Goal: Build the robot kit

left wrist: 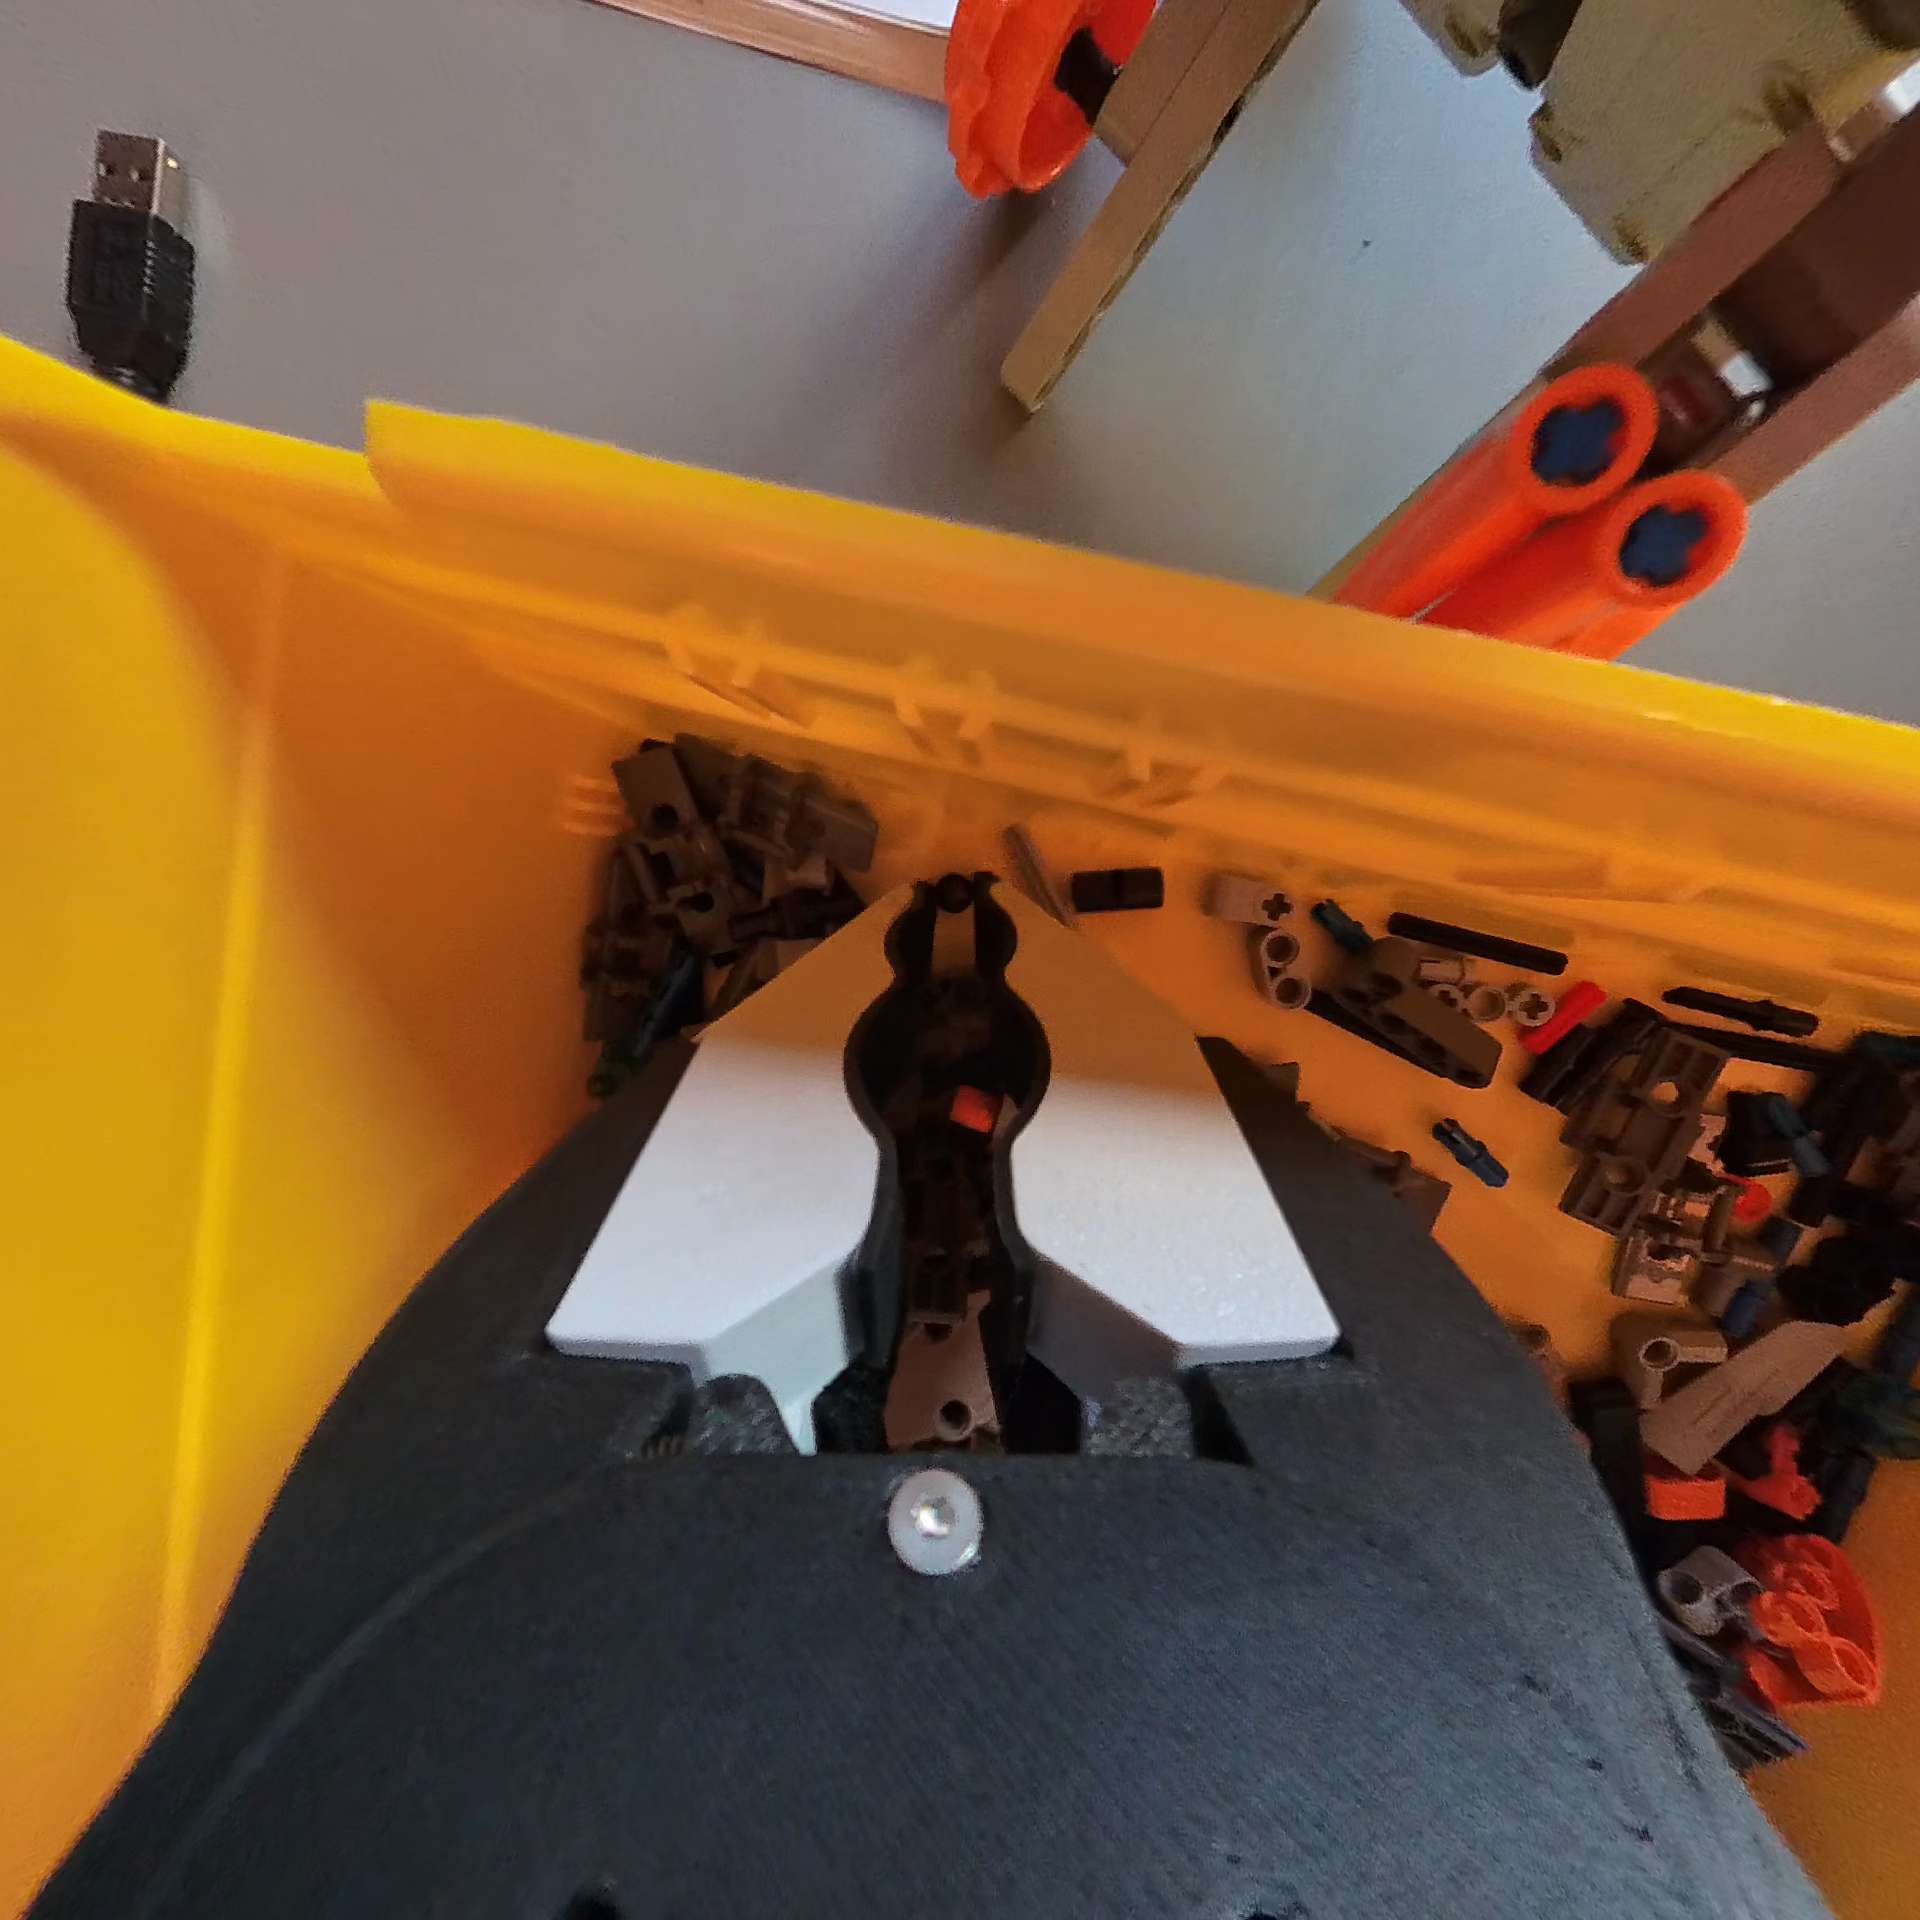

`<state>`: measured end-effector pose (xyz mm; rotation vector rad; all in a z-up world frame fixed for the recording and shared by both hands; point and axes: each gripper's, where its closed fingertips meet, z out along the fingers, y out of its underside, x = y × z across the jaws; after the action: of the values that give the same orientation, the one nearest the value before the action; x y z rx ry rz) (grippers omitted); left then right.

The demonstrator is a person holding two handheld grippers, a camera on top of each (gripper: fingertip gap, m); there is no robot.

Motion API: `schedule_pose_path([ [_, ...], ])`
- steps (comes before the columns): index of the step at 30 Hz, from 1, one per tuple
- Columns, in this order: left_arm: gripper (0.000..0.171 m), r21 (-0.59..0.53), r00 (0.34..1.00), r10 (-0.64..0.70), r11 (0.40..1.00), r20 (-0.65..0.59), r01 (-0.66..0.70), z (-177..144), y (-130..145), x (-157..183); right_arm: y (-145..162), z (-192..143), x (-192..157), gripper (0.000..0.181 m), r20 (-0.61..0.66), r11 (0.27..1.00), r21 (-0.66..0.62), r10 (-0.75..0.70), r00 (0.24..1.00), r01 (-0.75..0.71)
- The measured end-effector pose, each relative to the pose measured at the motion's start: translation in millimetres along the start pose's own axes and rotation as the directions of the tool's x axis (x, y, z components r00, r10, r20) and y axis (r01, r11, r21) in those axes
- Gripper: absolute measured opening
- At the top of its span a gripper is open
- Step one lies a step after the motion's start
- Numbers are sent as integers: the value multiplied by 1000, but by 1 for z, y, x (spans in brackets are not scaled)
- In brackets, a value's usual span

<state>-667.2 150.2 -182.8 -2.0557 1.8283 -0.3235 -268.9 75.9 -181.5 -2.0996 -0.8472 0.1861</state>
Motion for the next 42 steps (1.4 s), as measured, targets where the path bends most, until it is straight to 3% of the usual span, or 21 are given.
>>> schedule_pose_path([
  [4, 6, 38, 997, 7, 999, 70, -10, -18, -6, -2, 0, 0, 0, 5, -1, 1000, 0, -4, 1000, 4],
  [10, 5, 186, 950, 23, 979, 311, -85, -85, -27, 11, -1, 0, -2, 4, 0, 1000, 1, -17, 1000, 17],
  [14, 5, 264, 875, 97, 933, 474, -246, -121, -49, 45, -1, 1, -1, 5, 7, 1000, -1, 2, 1000, -2],
  [18, 6, 245, 831, 149, 914, 536, -322, -131, -72, 81, 0, 1, -1, 5, 11, 999, -3, 35, 999, -35],
  [20, 5, 275, 841, 157, 900, 517, -338, -130, -91, 104, 0, 0, -1, 6, 3, 999, -5, 40, 999, -40],
  [24, 5, 388, 921, 147, 874, 360, -291, -104, -144, 168, 1, -2, -3, 6, -7, 999, -6, 47, 999, -47],
  [27, 5, 328, 965, 105, 927, 241, -183, -54, -165, 193, 2, -3, -6, 6, -8, 999, -7, 46, 999, -46],
  [29, 5, 236, 978, 73, 964, 197, -119, -16, -166, 192, 2, -4, -6, 6, -10, 999, -7, 42, 999, -43],
  [33, 5, 170, 985, -34, 985, 170, 5, 33, -175, 173, 2, -4, -6, 7, -7, 999, -8, 52, 999, -52],
  [39, 5, 78, 976, -92, 994, 198, 78, 72, -190, 154, 1, -4, -9, 7, 2, 999, -18, 41, 999, -41],
  [42, 5, 83, 971, -122, 991, 205, 107, 81, -195, 146, 2, -4, -10, 7, 10, 999, -14, 41, 999, -41],
])
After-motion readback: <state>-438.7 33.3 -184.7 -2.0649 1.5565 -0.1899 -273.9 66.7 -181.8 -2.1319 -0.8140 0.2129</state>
